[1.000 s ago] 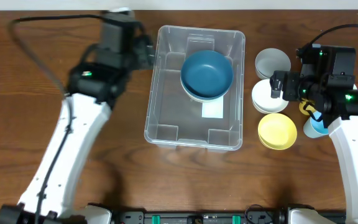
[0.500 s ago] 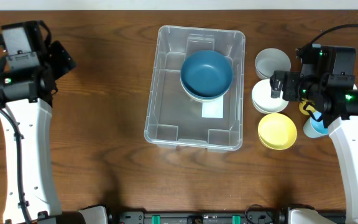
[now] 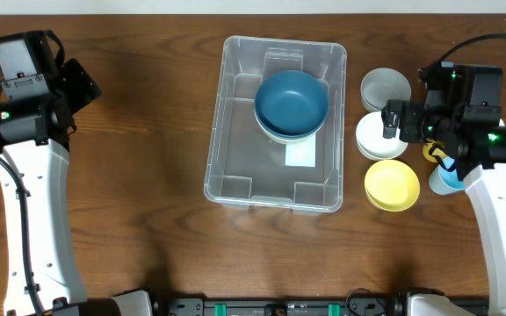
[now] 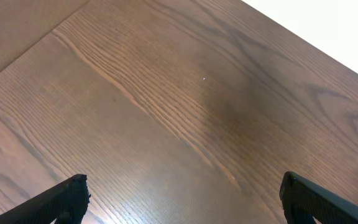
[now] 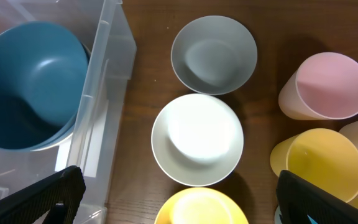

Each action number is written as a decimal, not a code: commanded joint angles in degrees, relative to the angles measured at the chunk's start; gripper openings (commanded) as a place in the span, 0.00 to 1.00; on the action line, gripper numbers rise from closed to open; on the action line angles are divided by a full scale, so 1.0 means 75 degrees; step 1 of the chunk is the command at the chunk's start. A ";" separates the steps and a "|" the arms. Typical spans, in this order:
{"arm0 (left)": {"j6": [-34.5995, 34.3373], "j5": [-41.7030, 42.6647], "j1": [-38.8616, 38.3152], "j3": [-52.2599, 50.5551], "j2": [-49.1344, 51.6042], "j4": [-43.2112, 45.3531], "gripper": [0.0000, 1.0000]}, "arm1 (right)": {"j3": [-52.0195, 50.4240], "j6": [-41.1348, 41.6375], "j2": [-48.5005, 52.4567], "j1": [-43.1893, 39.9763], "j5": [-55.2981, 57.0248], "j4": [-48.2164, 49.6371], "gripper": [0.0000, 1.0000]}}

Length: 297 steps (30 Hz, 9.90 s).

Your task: Pack container

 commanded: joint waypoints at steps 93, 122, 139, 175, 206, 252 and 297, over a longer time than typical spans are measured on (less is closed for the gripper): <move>0.0073 -0.0119 0.0032 0.0137 -0.0061 -0.0023 0.98 | -0.4377 0.2847 0.0023 -0.1046 0.0956 0.0877 0.02; 0.0073 -0.0122 0.0032 0.0137 -0.0061 -0.0023 0.98 | 0.1402 0.1763 -0.1658 0.1262 0.0807 -0.2366 0.01; 0.0073 -0.0122 0.0032 0.0137 -0.0061 -0.0023 0.98 | 0.1912 0.1775 0.2410 0.5476 0.1501 -0.0455 0.01; 0.0073 -0.0122 0.0032 0.0137 -0.0061 -0.0023 0.98 | 0.2445 0.3214 -0.0239 0.4508 0.3739 -0.3107 0.51; 0.0073 -0.0119 0.0032 0.0137 -0.0061 -0.0023 0.98 | -0.2710 0.4150 0.0108 0.0015 0.1784 0.1387 0.52; 0.0073 -0.0119 0.0032 0.0137 -0.0061 -0.0023 0.98 | -0.1125 0.3558 0.1425 0.0058 0.1545 0.0297 0.01; 0.0073 -0.0122 0.0032 0.0137 -0.0061 -0.0023 0.98 | 0.1647 0.3031 0.2681 0.6108 0.2547 -0.0376 0.56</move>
